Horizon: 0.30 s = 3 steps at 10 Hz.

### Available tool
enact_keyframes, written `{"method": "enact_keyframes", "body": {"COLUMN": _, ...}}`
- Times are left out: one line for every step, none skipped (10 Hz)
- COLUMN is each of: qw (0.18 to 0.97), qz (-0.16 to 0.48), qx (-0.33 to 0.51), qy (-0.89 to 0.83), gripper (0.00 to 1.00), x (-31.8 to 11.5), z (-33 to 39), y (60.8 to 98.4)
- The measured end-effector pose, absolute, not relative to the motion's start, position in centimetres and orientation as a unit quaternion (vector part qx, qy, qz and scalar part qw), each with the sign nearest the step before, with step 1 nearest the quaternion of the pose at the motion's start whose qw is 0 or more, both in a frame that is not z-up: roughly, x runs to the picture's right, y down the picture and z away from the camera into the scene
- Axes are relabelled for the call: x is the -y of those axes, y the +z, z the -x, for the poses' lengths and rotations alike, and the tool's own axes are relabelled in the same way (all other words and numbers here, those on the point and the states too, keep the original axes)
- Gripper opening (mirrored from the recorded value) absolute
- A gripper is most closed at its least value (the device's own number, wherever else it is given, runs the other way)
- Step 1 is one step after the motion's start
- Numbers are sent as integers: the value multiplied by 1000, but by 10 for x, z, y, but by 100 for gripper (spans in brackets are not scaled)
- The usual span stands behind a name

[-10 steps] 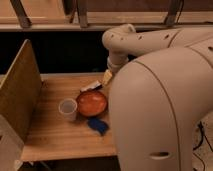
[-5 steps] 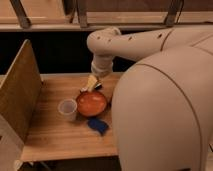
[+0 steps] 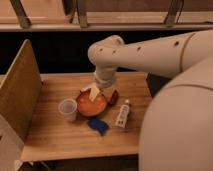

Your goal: Move the arm in a circular motion

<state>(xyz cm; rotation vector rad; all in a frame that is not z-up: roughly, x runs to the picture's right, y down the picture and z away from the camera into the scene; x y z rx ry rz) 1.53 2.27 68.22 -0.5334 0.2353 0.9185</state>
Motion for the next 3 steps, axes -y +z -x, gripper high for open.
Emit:
{"method": "enact_keyframes", "body": {"qw": 835, "qz": 239, "qx": -140, "qy": 475, "gripper": 80, "x": -34, "z": -53, "y": 668}}
{"method": "enact_keyframes", "body": {"qw": 817, "qz": 228, "qx": -157, "qy": 506, "gripper": 80, "x": -42, "z": -82, "y": 659}}
{"method": "enact_keyframes", "body": {"qw": 792, "qz": 215, "qx": -168, "qy": 547, "gripper": 80, "x": -48, "z": -116, "y": 649}}
